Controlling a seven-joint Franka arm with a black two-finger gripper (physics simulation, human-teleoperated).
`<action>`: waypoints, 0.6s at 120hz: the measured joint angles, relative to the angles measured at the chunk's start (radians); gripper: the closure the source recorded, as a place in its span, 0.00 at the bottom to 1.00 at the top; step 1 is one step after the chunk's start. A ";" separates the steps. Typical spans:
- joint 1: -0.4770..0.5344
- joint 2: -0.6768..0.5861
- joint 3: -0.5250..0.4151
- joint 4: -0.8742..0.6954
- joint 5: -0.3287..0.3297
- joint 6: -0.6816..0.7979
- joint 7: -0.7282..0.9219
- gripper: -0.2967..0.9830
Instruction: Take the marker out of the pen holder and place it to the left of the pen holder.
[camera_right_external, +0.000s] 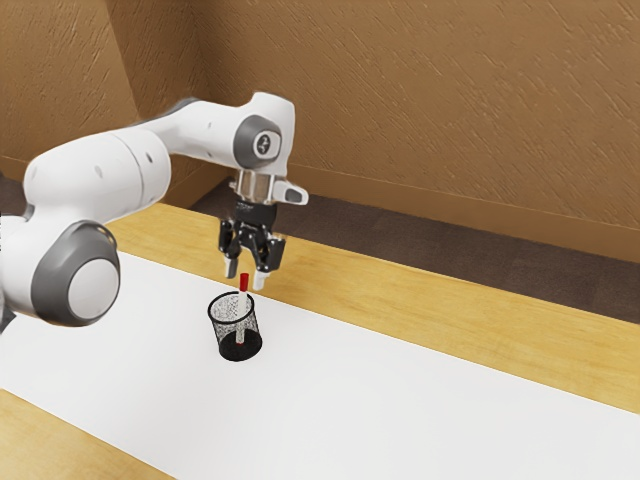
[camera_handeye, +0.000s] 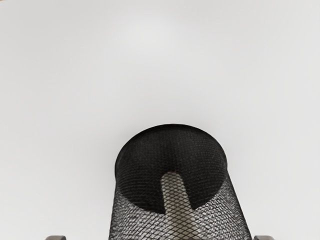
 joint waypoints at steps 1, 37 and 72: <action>0.000 0.001 0.000 0.000 0.000 -0.001 0.000 0.43; -0.001 0.001 -0.006 -0.001 -0.004 -0.051 -0.003 0.64; -0.001 -0.029 -0.017 -0.009 -0.006 -0.096 -0.005 0.80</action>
